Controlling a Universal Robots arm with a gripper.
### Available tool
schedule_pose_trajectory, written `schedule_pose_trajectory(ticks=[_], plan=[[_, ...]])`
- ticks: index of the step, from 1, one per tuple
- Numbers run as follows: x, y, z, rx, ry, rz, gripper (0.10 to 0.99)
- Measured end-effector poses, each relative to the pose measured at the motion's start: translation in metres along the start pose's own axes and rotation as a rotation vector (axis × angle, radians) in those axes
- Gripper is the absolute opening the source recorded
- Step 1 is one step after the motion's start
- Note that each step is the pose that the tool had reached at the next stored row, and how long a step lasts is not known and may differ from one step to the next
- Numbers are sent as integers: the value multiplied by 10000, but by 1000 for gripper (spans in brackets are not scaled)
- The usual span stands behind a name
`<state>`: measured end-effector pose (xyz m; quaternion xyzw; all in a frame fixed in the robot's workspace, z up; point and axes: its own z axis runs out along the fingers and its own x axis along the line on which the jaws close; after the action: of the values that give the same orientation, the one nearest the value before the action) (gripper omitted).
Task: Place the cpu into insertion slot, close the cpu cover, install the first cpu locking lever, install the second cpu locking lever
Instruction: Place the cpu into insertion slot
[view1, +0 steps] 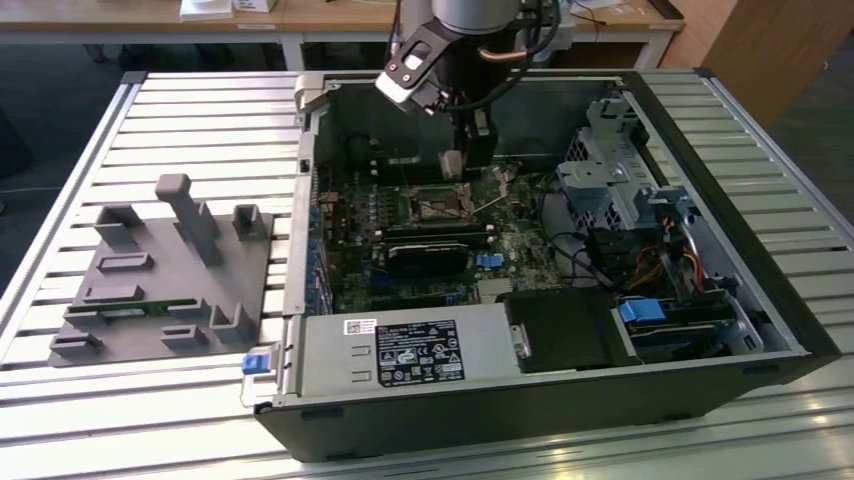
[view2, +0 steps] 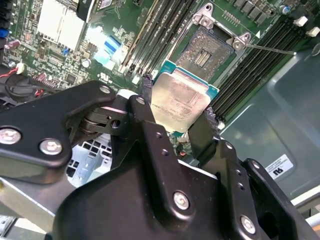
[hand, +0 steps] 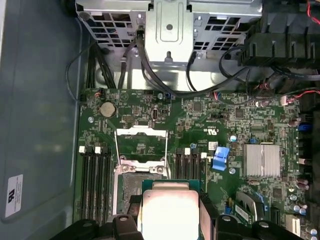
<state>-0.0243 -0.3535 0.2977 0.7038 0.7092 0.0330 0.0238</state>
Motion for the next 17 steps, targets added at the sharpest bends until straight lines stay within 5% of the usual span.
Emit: schedule_pose_trajectory(ticks=[17], plan=[[0, -11, 134, 68, 19, -146, 537]])
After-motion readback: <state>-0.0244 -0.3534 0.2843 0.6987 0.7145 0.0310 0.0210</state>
